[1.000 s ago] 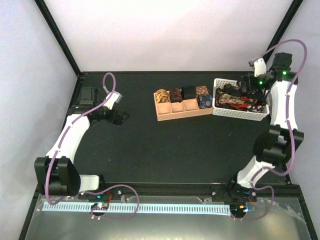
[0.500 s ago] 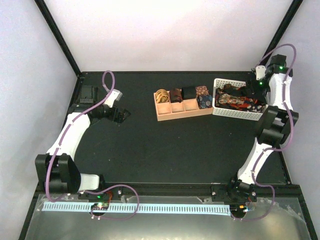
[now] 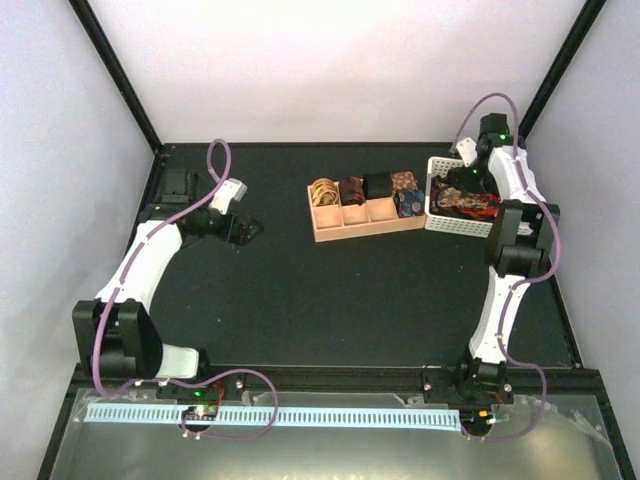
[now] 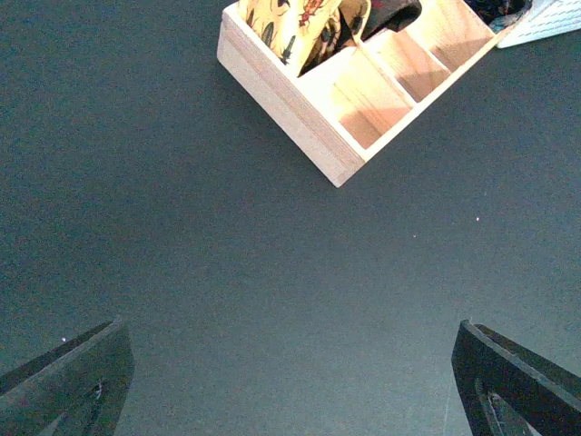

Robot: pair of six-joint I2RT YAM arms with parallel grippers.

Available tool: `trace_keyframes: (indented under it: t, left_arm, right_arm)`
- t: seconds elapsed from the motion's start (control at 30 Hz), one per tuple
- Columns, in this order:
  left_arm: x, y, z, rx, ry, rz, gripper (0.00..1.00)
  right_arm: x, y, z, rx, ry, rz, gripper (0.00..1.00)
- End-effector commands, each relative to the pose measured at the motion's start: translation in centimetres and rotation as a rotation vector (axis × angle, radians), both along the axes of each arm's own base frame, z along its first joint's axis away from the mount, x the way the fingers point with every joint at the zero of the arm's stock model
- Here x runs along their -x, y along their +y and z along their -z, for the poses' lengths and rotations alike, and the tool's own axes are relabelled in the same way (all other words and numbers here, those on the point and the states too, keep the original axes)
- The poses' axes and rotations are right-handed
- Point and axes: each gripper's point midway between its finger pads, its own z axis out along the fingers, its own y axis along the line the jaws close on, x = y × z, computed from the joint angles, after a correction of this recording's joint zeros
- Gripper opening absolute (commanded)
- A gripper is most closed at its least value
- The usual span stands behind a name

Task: Roll the ties
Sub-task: Pick up the tie from the bin.

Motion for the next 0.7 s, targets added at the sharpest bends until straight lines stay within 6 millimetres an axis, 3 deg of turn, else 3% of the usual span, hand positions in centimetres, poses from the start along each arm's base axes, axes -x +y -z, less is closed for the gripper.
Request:
trace_keyframes:
  t: [0.0,0.2,0.3,0.4,0.5,0.6,0.67]
  left_arm:
    - [-0.7,-0.4,-1.4,0.025,-0.019,0.027,0.99]
    - [-1.0,-0.5,-1.8,0.033,-0.020,0.026,0.99]
    - [-1.1,-0.6,-2.2,0.038,-0.023,0.029,0.99]
    - [-1.1,-0.6,-2.5,0.042,-0.027,0.028,0.99]
    - [-1.1,-0.6,-2.5,0.043,-0.026,0.026,0.99]
    - [-1.1,-0.3,-3.0,0.020,-0.045,0.023,0.99]
    - [-1.3,0.1,-3.6,0.000,-0.069,0.012,0.99]
  right_arm:
    - [-1.7,-1.0,0.8,0.116,-0.011,-0.033,0.74]
    - [-1.3,-1.4,2.2,0.149,0.042,-0.056,0.68]
    - [-0.5,-0.8,2.0,0.129,0.072,-0.090,0.81]
    - [-0.8,-0.8,1.1,0.135,0.045,-0.099,0.80]
    - [-1.8,-1.6,0.2,0.183,0.002,-0.084,0.58]
    - [-2.5,-2.4,-0.5,0.228,-0.003,-0.075,0.28]
    - [-2.9,-2.3,-2.4,0.220,-0.028,-0.066,0.08]
